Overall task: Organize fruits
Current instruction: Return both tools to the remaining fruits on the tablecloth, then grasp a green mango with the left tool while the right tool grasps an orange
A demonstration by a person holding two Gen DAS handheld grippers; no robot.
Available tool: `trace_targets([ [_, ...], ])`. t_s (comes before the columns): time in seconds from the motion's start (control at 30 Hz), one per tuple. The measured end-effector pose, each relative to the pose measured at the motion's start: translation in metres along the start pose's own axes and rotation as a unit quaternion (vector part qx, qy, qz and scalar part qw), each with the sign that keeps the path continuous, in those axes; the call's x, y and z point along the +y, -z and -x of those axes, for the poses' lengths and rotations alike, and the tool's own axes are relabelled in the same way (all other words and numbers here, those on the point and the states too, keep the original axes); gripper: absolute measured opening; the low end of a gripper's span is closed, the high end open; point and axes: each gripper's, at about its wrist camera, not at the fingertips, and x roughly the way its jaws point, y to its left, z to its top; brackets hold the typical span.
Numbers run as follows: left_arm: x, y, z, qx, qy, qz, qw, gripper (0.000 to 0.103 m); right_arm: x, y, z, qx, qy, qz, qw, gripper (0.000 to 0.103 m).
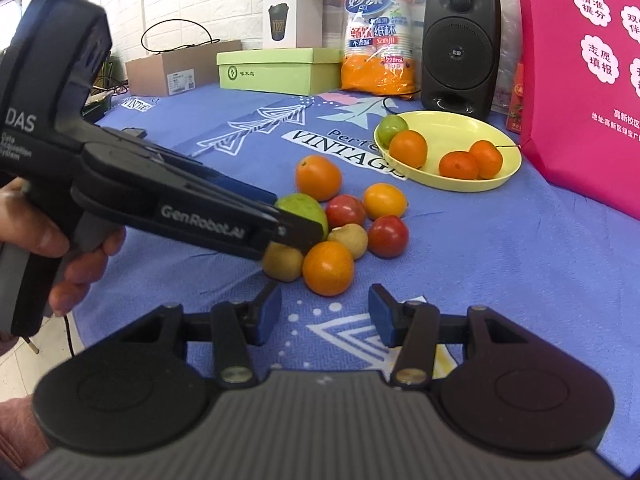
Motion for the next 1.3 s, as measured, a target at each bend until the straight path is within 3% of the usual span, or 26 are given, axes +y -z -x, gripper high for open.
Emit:
trace_targets([
  [0.53, 0.025, 0.002, 0.000, -0.002, -0.015, 0.035, 0.9993, 0.048, -0.006, -0.008, -0.018, 0.000, 0.007, -0.013, 1.000, 0.047],
  [0.57, 0.026, 0.002, 0.000, -0.002, -0.016, 0.035, 0.9992, 0.048, -0.006, -0.009, -0.019, 0.000, 0.007, -0.014, 1.000, 0.046],
  [0.67, 0.029, 0.003, 0.002, -0.003, -0.015, 0.043, 0.9990, 0.048, -0.004, -0.009, -0.021, 0.000, 0.008, -0.008, 1.000, 0.029],
  [1.13, 0.027, 0.011, 0.021, -0.010, -0.024, 0.031, 0.9992, 0.048, -0.007, -0.005, -0.002, -0.002, 0.017, -0.011, 1.000, 0.029],
  [1.3, 0.030, 0.015, 0.012, 0.006, -0.021, 0.039, 0.9990, 0.048, -0.007, -0.002, 0.000, 0.001, 0.015, -0.012, 1.000, 0.029],
])
